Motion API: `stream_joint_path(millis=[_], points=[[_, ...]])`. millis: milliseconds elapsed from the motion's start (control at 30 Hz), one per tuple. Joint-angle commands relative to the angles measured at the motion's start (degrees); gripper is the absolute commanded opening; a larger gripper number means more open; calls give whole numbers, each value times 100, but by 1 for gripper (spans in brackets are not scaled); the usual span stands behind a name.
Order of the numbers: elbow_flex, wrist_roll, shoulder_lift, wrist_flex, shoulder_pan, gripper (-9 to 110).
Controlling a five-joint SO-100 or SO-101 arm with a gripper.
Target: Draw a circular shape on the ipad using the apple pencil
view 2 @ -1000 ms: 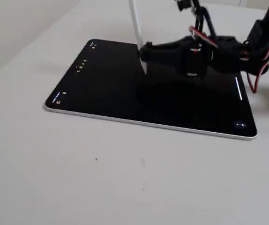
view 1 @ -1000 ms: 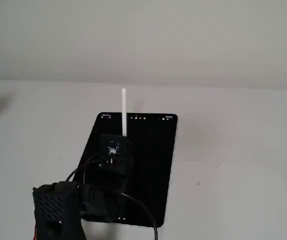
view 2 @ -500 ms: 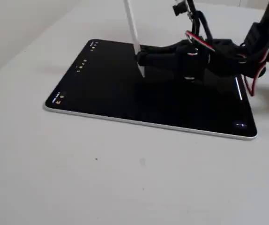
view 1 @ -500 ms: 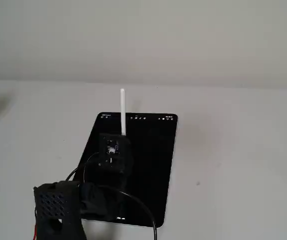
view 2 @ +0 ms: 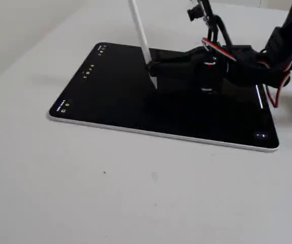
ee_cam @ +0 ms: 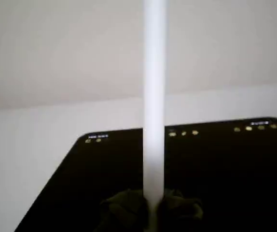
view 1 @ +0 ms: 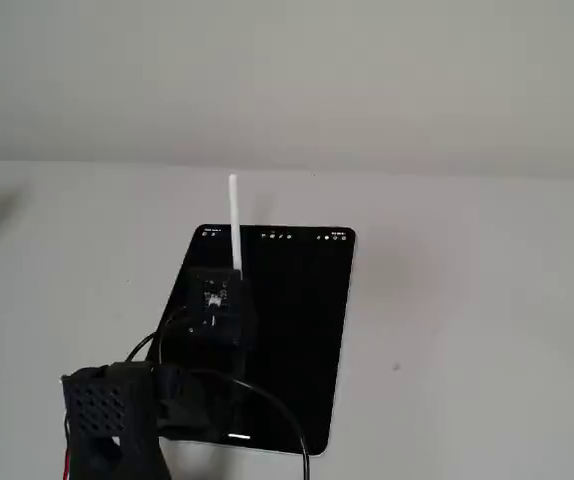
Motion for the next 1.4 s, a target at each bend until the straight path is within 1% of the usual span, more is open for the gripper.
stream_joint_path(millis=[0,300,533,767,1067,1367], points=[[308,-53,255,-105,-97,0],[940,-62,686,-281,-35,0],[888,-211,703,-404,264,0],[369,-422,387,-413,483,0],[-624,-642,-501,-413,554,0],[-712,-633,-580,-360,308,0]])
